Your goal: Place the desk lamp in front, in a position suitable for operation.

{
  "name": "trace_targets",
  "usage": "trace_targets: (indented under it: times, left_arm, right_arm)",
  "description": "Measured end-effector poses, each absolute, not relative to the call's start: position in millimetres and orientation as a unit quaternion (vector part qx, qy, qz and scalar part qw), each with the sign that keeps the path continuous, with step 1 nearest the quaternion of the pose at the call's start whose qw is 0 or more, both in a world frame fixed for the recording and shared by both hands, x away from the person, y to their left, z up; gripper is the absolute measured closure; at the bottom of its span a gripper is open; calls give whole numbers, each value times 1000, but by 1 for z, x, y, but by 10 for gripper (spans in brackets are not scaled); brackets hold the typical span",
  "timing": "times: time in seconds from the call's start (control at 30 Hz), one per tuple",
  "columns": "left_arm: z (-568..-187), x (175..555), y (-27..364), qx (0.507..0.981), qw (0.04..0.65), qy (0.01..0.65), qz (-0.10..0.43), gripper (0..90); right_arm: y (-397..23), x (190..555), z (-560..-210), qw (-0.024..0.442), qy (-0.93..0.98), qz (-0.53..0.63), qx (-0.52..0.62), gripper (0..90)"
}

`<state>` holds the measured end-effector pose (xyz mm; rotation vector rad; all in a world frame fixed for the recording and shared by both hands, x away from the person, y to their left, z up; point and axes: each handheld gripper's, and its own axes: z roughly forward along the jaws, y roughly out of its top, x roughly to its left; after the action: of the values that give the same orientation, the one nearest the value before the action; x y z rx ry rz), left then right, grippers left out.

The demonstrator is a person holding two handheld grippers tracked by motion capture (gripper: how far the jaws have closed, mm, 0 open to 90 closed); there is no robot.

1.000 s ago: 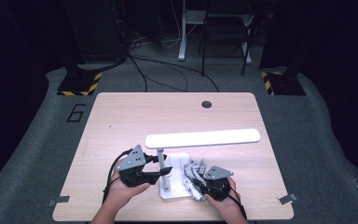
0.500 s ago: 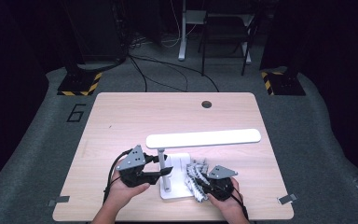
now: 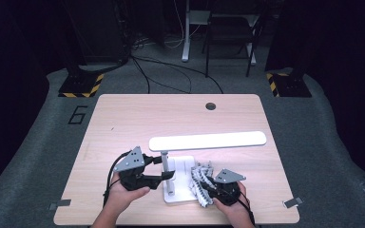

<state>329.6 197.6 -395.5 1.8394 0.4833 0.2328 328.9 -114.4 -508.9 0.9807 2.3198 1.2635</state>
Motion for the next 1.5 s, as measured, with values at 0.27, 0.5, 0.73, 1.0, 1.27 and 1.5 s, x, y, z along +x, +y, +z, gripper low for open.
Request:
trace_targets:
  times: [0.27, 0.5, 0.73, 1.0, 1.27, 1.5]
  left_arm:
    - [-389, 325, 209, 787, 574, 205, 94, 462]
    - [-390, 325, 210, 790, 570, 202, 101, 501]
    - [-390, 325, 210, 791, 571, 200, 95, 522]
    - [-389, 324, 211, 792, 568, 200, 99, 527]
    - [-386, 322, 214, 795, 565, 194, 107, 533]
    - [-385, 322, 218, 789, 574, 191, 104, 533]
  right_arm:
    - [-115, 329, -507, 162, 813, 445, 340, 687]
    - [-115, 328, -507, 157, 812, 447, 341, 686]
    - [-111, 327, -503, 155, 813, 454, 329, 687]
    - [-103, 322, -468, 164, 803, 491, 295, 694]
    - [-89, 315, -424, 176, 784, 536, 259, 697]
    - [-85, 316, -419, 154, 772, 561, 258, 697]
